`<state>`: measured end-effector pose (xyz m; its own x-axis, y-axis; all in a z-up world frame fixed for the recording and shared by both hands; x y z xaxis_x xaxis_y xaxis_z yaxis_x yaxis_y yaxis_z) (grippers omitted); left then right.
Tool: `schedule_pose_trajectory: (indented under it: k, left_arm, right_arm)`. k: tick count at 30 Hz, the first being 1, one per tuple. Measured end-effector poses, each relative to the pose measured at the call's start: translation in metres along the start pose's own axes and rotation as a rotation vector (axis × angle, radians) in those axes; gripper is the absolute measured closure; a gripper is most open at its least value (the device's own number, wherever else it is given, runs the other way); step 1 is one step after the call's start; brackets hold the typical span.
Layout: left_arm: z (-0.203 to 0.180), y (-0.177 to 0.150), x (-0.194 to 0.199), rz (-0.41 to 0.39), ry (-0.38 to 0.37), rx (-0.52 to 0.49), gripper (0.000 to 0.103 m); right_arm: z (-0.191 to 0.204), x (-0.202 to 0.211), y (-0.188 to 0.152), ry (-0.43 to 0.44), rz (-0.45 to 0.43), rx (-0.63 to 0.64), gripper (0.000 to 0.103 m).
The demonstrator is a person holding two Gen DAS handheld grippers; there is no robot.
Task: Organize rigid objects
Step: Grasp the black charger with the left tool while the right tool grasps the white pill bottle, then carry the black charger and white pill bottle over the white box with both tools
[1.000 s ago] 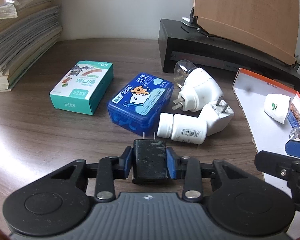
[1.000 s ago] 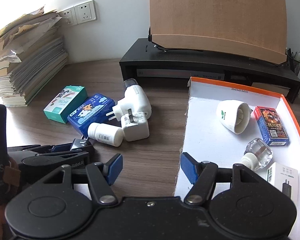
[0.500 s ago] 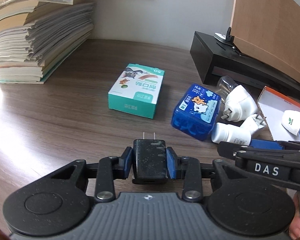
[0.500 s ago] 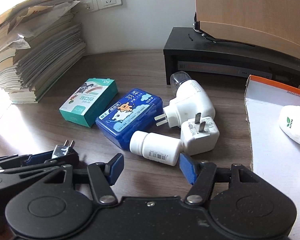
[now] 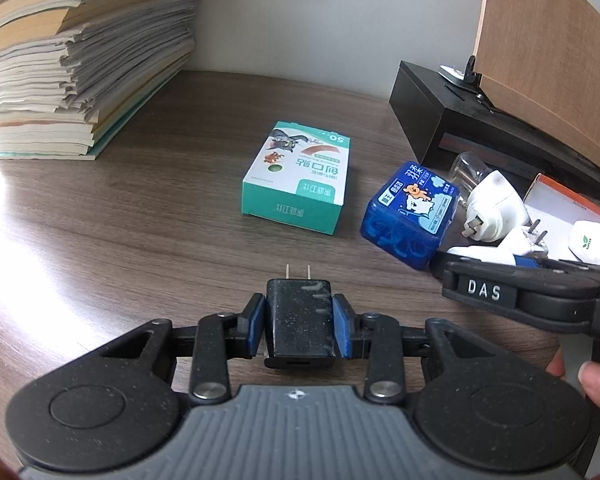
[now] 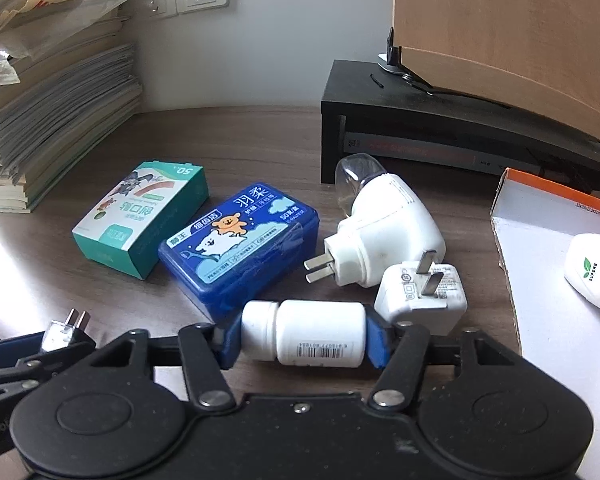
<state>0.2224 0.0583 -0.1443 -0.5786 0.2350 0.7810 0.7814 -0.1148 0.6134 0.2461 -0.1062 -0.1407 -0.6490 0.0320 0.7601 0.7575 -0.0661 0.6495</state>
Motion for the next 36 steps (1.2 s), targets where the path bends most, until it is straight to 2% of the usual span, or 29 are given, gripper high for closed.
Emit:
schedule_pose_trajectory:
  k: [8,16,25,36]
  left_arm:
    - [-0.012,0.008,0.01,-0.027,-0.013,-0.011,0.066]
    - [-0.056,0.012,0.029,-0.066,-0.05,-0.043,0.066]
    - [-0.138,0.01,0.05,-0.091,-0.137,-0.1,0.066]
    - [-0.247,0.005,0.059,-0.095,-0.27,-0.186,0.066]
  right_arm:
    - [0.006,0.028,-0.003,0.026,-0.016,0.048,0.033]
    - [-0.027,0.076,-0.001,0.03,-0.066,0.022,0.033]
    - [-0.102,0.128,-0.009,-0.031,-0.122,-0.06,0.033]
    - [-0.22,0.183,-0.031,-0.172,-0.179,-0.184,0.033]
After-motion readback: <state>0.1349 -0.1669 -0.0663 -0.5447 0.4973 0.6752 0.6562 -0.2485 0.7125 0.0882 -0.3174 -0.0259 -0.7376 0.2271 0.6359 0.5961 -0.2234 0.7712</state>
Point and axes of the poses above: each gripper's, at about its wrist camera, not at the fingertips, and x roughly against the way its jaws point, z to its left, y to its top, the point moved 8 cm from there along -x, roughly the way its jaws point, and after that the axes turned 4 degrees about z, right-handed, at the moved point
